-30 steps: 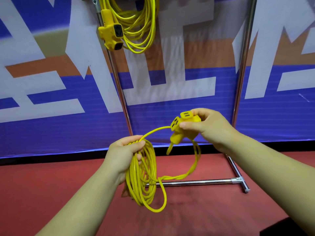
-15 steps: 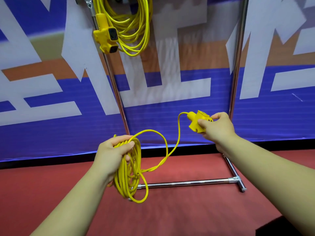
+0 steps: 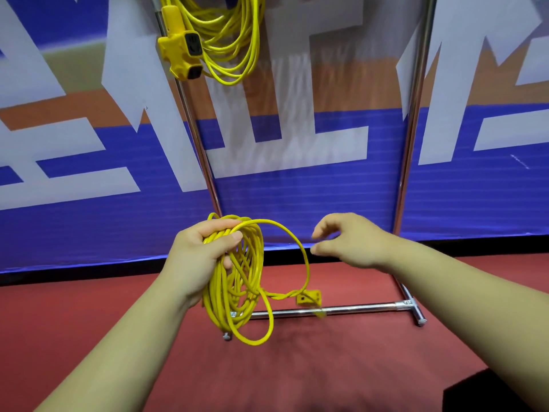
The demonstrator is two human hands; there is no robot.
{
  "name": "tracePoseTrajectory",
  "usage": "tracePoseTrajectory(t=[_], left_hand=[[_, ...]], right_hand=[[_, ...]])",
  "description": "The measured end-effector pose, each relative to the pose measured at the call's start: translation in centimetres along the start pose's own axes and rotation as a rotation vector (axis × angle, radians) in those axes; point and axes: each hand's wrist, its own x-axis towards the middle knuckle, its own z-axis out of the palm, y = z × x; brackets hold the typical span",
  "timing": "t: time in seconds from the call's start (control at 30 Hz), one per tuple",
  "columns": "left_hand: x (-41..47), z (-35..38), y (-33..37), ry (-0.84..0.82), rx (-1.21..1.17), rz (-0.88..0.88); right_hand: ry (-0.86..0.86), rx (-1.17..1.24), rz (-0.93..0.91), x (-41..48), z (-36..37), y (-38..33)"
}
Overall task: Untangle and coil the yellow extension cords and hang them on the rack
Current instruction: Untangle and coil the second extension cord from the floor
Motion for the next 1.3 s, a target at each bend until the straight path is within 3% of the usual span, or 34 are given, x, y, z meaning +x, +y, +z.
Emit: tracePoseTrajectory(t=[0.2, 0.4, 0.63, 0.77, 0.97, 1.13, 1.3], left_hand=[[0.3, 0.1, -0.2, 0.019, -0.021, -0.003], [0.2, -0.2, -0.4, 0.022, -0.053, -0.015], [-0.1, 0.0, -0.1, -0.015, -0.137, -0.036], [-0.3, -0.4, -0.3, -0.017, -0.158, -0.052], [0.5, -1.4, -1.3, 0.058, -0.211, -0.106], [1.2, -1.8, -2.1, 0.068, -0.164, -0.117], [1.0, -1.5, -3.0, -0.006, 0.021, -0.088]], right_hand=[[-0.266, -0.292, -0.139, -0.8, 3.9, 0.7], [-0.317, -0.445, -0.203, -0.6, 7.7, 2.0], [-0.439, -0.619, -0.14, 0.9, 11.0, 3.3], [-0.388, -0.662, -0.116, 1.7, 10.9, 4.0], [-0.51, -0.694, -0.17, 1.6, 9.9, 4.0], [-0.46, -0.789, -0.166, 1.9, 9.1, 3.7], [-0.265, -0.713, -0.23, 2.0, 7.4, 1.9]])
